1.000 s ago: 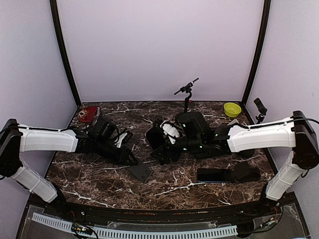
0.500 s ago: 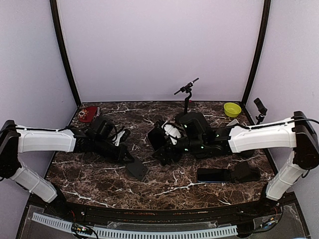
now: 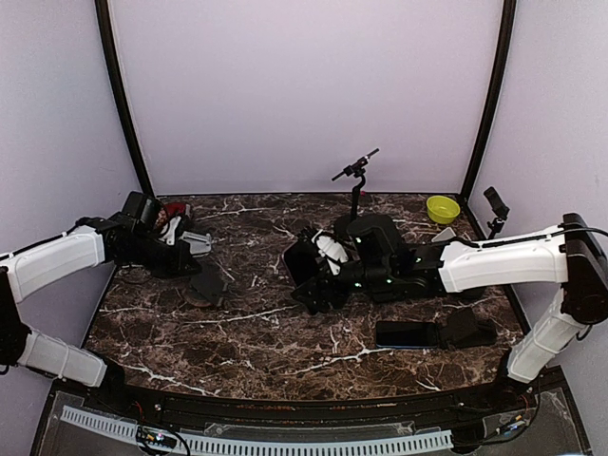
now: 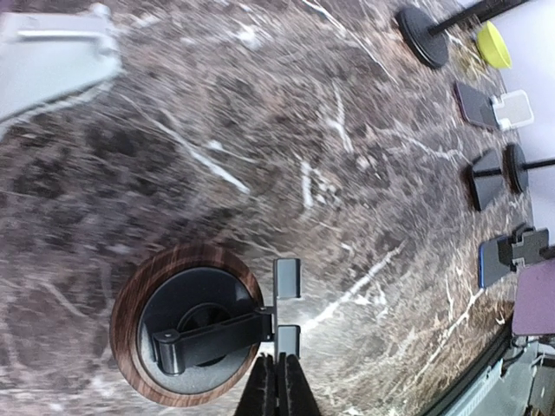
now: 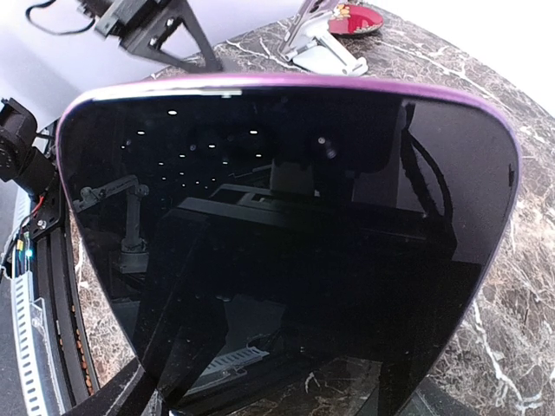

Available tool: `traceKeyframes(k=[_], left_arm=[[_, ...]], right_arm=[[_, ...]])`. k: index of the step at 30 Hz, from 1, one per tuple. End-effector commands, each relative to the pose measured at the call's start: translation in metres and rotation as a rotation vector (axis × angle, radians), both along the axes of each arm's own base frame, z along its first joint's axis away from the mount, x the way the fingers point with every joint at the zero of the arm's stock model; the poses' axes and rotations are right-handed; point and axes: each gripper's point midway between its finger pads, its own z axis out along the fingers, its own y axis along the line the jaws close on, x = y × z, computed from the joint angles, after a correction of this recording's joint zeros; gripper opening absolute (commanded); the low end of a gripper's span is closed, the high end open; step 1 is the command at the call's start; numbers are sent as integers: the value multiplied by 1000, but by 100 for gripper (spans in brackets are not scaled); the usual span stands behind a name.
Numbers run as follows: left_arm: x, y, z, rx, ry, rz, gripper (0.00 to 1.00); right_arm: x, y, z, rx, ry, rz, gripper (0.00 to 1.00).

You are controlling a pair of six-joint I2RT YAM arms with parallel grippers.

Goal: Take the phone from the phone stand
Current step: Place the phone stand in the corner of the board.

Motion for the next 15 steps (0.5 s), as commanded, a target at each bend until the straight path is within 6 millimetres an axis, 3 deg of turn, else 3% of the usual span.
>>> traceKeyframes(k=[1, 7, 15], left_arm=[[9, 35, 26, 48, -58, 13, 0], [24, 95, 36, 143, -77, 92, 0], [39, 131, 31, 197, -64, 163, 0]], right_arm=[[4, 5, 37, 116, -55, 6, 55], [5, 5, 35, 112, -54, 8, 55], [4, 17, 36, 114, -43, 52, 55]])
